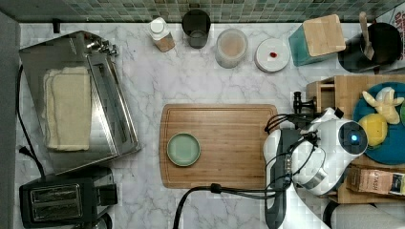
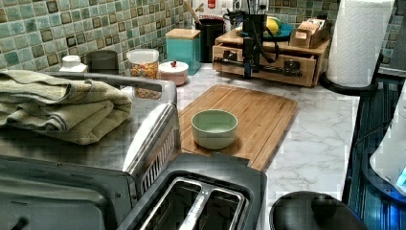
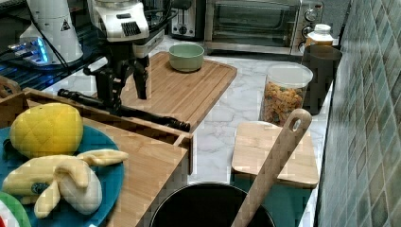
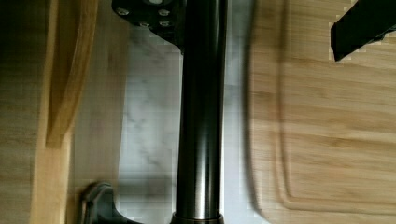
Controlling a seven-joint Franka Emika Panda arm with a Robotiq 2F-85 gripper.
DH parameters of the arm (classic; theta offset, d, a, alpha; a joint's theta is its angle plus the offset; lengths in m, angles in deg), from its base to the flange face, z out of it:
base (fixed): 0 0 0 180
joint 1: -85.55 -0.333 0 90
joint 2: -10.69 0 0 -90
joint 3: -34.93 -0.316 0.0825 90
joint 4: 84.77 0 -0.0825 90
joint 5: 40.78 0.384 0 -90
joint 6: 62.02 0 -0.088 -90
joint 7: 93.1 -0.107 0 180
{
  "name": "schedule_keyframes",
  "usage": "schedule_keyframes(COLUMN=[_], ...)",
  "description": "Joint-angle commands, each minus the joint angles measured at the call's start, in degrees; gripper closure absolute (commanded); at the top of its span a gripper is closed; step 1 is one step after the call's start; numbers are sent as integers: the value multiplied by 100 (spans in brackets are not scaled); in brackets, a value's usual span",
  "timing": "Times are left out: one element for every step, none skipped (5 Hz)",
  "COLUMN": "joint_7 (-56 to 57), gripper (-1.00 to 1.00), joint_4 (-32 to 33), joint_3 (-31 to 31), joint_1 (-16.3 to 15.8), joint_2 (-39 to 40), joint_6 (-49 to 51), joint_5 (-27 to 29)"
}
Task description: Open the drawer.
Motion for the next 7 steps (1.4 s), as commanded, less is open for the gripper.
schedule_keyframes(joint_7=[-1538,-1799,-2455,-2612,-2845,-2847,-2845], gripper=[-100,-100,-100,-100,-100,-100,-100], joint_4=[956,1082,1010,714,464,465,465], joint_3=[-1287,-1540,-1656,-1621,-1573,-1607,-1595], joint_1=[-1107,-1265,-1523,-1702,-1740,-1705,-1717], joint_2=[-398,-610,-777,-822,-935,-935,-935], joint_6=[-518,-396,-105,457,961,960,960], joint_5=[1120,1290,1206,1294,1284,1282,1282])
